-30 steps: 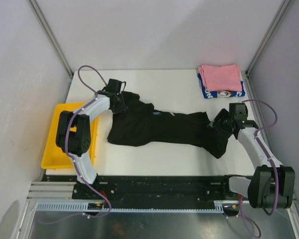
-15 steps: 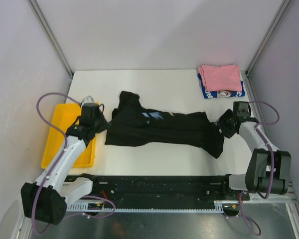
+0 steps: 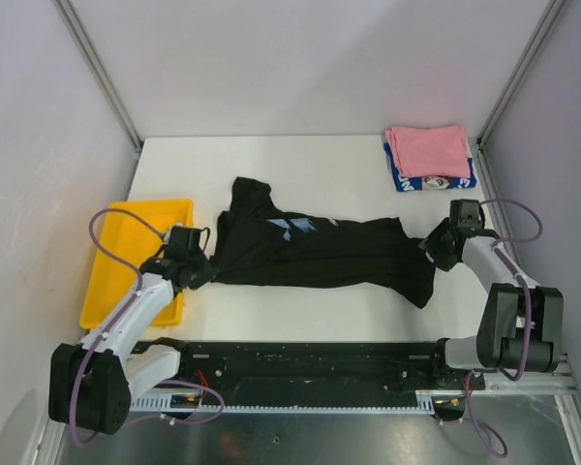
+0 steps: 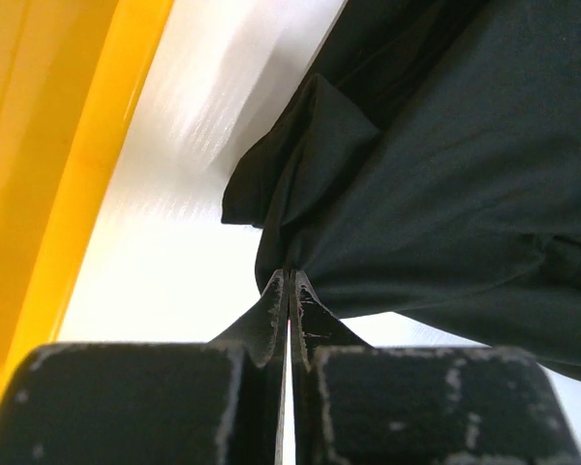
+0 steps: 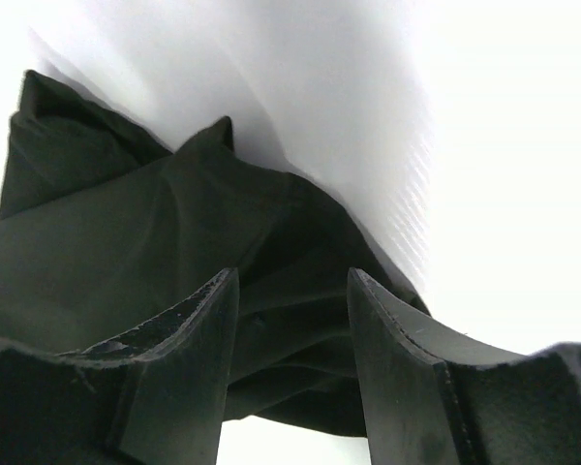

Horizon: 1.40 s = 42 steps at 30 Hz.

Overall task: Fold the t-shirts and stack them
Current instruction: Flatten out the tshirt

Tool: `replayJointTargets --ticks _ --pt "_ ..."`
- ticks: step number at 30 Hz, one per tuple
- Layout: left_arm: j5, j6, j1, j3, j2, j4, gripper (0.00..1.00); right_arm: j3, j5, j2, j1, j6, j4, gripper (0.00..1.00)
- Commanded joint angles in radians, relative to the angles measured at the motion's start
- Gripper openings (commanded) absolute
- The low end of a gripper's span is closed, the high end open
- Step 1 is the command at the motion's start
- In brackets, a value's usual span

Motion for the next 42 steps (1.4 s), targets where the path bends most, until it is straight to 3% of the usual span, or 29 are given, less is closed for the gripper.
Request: replayJointTargets --ticks 1,7,9,11,13,15,20,24,32,34,39,42 --pt "-0.003 -0.020 0.006 0.005 -0.005 0.018 0.00 -0.047 0.031 -0.034 -0.005 -0.019 -0.005 0.54" --pt "-0.013 -0.013 0.005 0.030 0.018 0.019 0.00 -0.061 -0.026 0.041 0.000 -0.001 0.059 0.53" --pt "-0.017 -0.009 0.006 0.046 0.029 0.019 0.00 -0.060 -0.042 0.067 0.000 0.002 0.076 0.49" --pt "-0.019 -0.005 0.006 0.069 0.042 0.020 0.00 -0.050 -0.052 0.085 -0.007 0.002 0.089 0.35" --pt "-0.020 0.005 0.009 0.107 0.062 0.019 0.00 -0.020 -0.056 0.095 -0.019 -0.002 0.089 0.12" --pt "-0.017 0.022 0.020 0.166 0.088 0.020 0.00 0.036 -0.061 0.099 -0.031 -0.008 0.069 0.03" --pt "0.018 0.071 0.110 0.321 0.110 0.007 0.00 0.193 -0.080 0.044 -0.065 -0.024 -0.022 0.00" --pt "0.031 0.087 0.167 0.354 0.064 -0.019 0.00 0.211 -0.115 -0.058 -0.096 -0.031 -0.119 0.00" --pt "0.063 0.049 0.195 0.114 -0.125 -0.050 0.00 -0.139 -0.287 -0.396 -0.070 0.032 -0.228 0.00" --pt "0.069 0.044 0.196 0.066 -0.153 -0.054 0.00 -0.233 -0.323 -0.487 -0.050 0.067 -0.262 0.05" --pt "0.086 0.041 0.197 0.017 -0.166 -0.056 0.00 -0.308 -0.309 -0.666 -0.033 0.095 -0.377 0.49" --pt "0.084 0.043 0.197 0.015 -0.162 -0.056 0.00 -0.310 -0.270 -0.690 -0.037 0.087 -0.394 0.56"
